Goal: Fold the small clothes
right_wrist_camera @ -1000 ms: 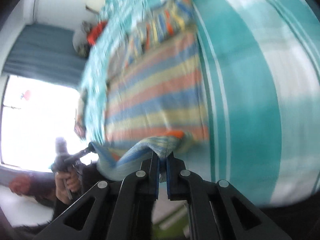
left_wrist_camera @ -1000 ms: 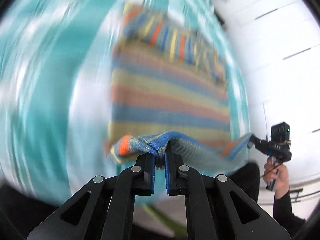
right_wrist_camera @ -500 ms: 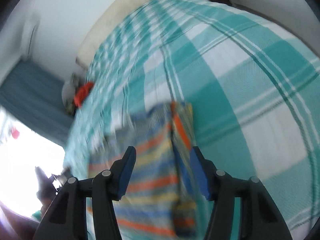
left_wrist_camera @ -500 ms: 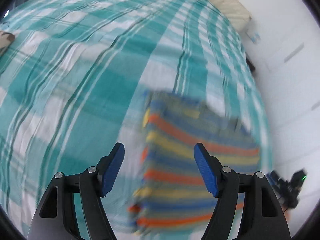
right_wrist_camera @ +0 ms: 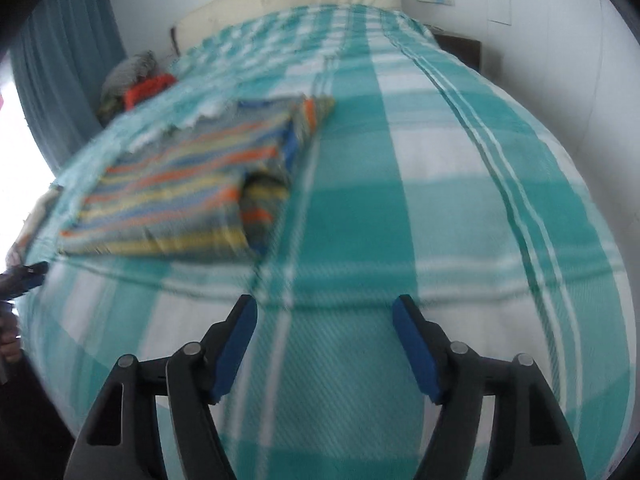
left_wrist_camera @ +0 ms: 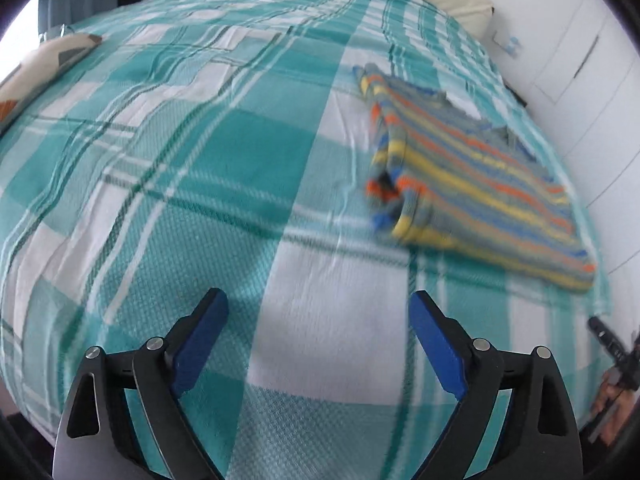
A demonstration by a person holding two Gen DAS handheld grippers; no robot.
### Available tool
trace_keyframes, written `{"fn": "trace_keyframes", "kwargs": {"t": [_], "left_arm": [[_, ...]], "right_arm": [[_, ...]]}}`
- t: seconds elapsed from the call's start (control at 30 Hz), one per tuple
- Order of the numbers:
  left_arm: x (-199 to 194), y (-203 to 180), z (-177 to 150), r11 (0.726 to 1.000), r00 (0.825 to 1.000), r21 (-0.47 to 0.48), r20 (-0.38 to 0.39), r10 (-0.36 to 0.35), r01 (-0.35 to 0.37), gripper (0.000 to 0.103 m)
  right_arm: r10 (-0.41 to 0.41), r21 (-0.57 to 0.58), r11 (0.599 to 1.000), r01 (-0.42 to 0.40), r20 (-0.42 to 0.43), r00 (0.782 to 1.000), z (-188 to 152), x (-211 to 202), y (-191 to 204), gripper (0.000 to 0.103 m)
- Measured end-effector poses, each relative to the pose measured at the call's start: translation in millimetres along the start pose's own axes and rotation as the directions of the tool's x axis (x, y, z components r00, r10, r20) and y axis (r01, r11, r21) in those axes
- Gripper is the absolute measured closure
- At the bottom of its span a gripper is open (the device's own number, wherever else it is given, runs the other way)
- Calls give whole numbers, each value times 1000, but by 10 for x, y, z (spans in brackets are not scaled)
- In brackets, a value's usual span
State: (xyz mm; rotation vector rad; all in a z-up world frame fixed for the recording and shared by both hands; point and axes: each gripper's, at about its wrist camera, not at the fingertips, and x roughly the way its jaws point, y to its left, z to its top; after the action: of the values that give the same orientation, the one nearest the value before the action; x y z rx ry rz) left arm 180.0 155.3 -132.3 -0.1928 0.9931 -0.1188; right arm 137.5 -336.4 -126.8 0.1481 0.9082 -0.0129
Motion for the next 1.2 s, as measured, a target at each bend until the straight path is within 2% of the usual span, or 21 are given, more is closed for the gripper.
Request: {"fn": "trace_keyframes", "kwargs": {"t": [0.03, 0.1, 0.2, 0.87, 1.2], "left_arm": [[22, -58, -51, 999, 999, 44, 19, 27, -27, 7], [53, -172, -156, 989, 997, 127, 45, 64, -70, 0], [97, -290, -299, 968, 987, 205, 104, 124, -143, 0], [93, -314, -374, 963, 976, 197, 153, 155, -184, 1], [87, -316, -385, 962, 976, 198, 154, 157, -186, 1]], "right_arm": [[-20, 2, 1000, 20, 9, 1000, -74, 42, 2, 31], [-43, -32, 998, 46, 83, 996, -185, 63, 61, 26], [-96, -90, 990, 106, 109, 989, -237, 110, 179, 20], [-102, -86, 990, 111, 106, 989, -237, 141, 146, 15], [-141, -89, 985, 150, 95, 985, -242, 174, 186, 12]]}}
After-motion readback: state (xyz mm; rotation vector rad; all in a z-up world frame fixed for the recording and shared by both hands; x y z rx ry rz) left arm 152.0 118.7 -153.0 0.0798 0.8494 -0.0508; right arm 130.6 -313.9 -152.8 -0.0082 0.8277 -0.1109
